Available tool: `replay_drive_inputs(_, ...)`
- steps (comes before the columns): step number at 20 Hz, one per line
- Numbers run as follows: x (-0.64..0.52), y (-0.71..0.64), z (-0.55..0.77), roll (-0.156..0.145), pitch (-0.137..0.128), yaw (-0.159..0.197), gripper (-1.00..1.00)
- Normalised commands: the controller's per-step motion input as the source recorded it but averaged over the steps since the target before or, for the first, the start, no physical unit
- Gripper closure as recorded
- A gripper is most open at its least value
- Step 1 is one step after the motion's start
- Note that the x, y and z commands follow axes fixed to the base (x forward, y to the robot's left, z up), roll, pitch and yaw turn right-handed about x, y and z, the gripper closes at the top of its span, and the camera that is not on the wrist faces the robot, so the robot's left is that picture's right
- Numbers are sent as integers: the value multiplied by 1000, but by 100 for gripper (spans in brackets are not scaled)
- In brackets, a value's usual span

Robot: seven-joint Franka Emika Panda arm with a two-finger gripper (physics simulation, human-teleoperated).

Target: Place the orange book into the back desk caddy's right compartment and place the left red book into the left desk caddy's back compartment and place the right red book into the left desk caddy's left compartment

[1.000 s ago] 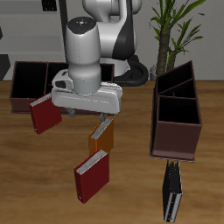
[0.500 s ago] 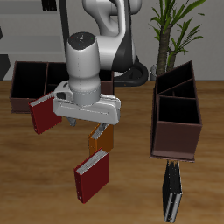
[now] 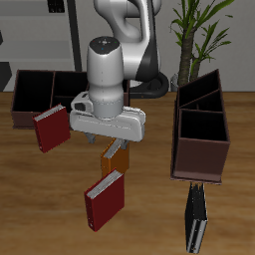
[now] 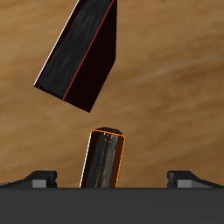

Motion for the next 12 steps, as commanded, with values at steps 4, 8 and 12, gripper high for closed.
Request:
replay_drive_inputs(4, -41, 96, -246, 17, -2, -3, -100)
replay_drive_inputs(8, 2, 33, -383, -8, 30, -13, -100)
replay_drive_inputs(12, 7, -22, -220, -10, 30, -26, -100)
